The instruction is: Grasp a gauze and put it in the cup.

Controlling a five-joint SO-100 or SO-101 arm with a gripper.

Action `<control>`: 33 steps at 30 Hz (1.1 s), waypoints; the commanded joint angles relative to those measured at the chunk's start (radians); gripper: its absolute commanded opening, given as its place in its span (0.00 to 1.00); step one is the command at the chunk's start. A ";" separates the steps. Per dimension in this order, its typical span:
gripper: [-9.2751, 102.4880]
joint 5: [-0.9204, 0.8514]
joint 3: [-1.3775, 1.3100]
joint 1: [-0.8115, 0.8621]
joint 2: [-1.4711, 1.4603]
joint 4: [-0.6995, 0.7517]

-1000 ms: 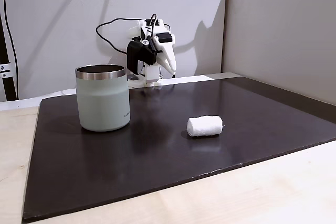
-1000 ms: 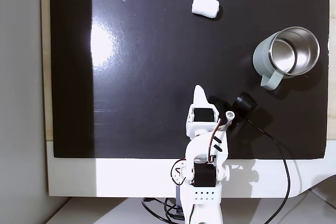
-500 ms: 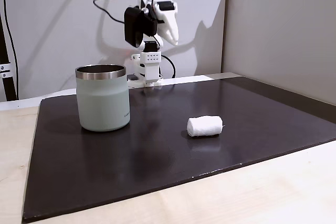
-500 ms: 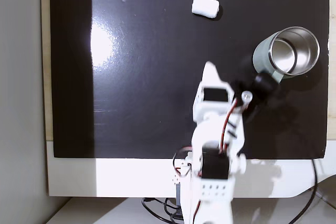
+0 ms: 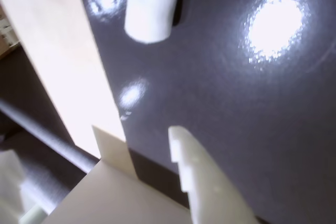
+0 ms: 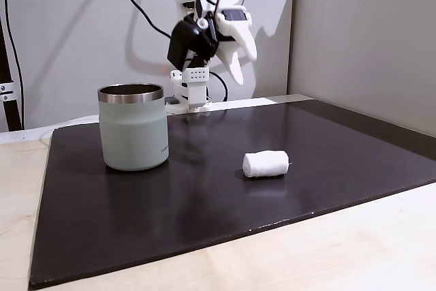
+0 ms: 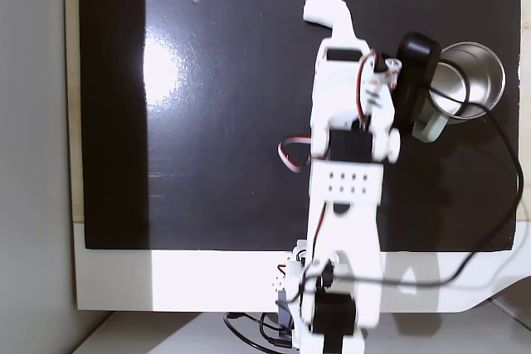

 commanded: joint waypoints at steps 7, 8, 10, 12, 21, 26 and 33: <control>0.38 0.032 -0.364 0.009 -0.333 0.083; 0.38 0.037 -0.399 0.011 -0.370 0.094; 0.39 0.041 -0.474 0.015 -0.445 0.117; 0.39 0.043 -0.552 0.018 -0.522 0.140; 0.40 0.038 -1.034 0.031 -0.916 0.337; 0.40 0.028 -1.787 0.025 -1.356 0.650; 0.40 0.009 -2.065 0.000 -1.595 0.732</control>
